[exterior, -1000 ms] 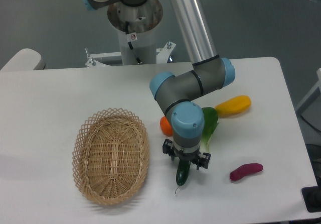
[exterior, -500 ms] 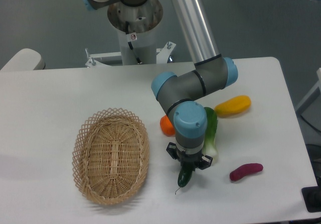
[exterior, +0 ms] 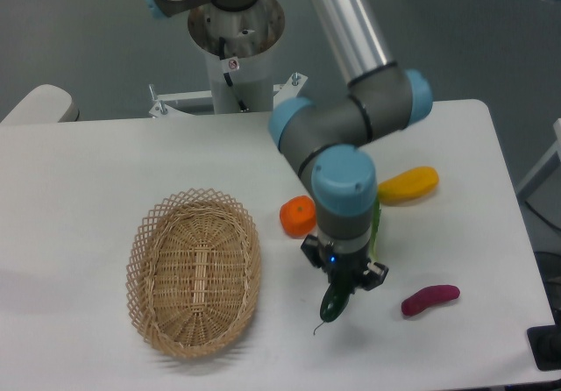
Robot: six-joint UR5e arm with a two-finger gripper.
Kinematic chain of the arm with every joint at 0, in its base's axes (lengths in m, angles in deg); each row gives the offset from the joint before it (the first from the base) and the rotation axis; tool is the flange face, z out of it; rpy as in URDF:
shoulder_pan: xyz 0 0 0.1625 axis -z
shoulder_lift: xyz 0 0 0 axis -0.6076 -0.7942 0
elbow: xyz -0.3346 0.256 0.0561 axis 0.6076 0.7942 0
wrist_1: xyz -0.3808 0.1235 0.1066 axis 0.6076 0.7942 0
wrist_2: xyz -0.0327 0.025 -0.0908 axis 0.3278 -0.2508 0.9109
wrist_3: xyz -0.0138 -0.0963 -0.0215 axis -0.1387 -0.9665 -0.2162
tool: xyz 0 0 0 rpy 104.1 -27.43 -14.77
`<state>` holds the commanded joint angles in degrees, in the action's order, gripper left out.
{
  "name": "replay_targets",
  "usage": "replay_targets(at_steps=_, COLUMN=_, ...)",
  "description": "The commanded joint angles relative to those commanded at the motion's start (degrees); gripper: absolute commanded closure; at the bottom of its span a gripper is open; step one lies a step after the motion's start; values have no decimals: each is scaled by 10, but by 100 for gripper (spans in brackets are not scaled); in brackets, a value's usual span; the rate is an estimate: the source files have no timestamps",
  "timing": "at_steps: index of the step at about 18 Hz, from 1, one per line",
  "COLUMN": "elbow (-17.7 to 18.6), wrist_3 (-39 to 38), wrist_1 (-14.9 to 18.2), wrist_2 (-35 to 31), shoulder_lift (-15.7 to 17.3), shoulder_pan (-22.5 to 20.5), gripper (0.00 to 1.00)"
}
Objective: Pick up the cucumber from the table
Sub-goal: 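Lift the grasped cucumber up off the table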
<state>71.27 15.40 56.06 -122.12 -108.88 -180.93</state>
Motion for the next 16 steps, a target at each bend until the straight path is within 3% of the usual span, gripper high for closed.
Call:
replay_targets(at_steps=8, elbow=-19, wrist_3=178, wrist_1=85, wrist_2=14, shoulder_lift=40, shoulder_pan=-69, gripper=85)
replay_targets(at_steps=16, elbow=-21, wrist_3=220, wrist_1=86, wrist_2=15, shoulder_lift=43, shoulder_pan=-89, gripper=85)
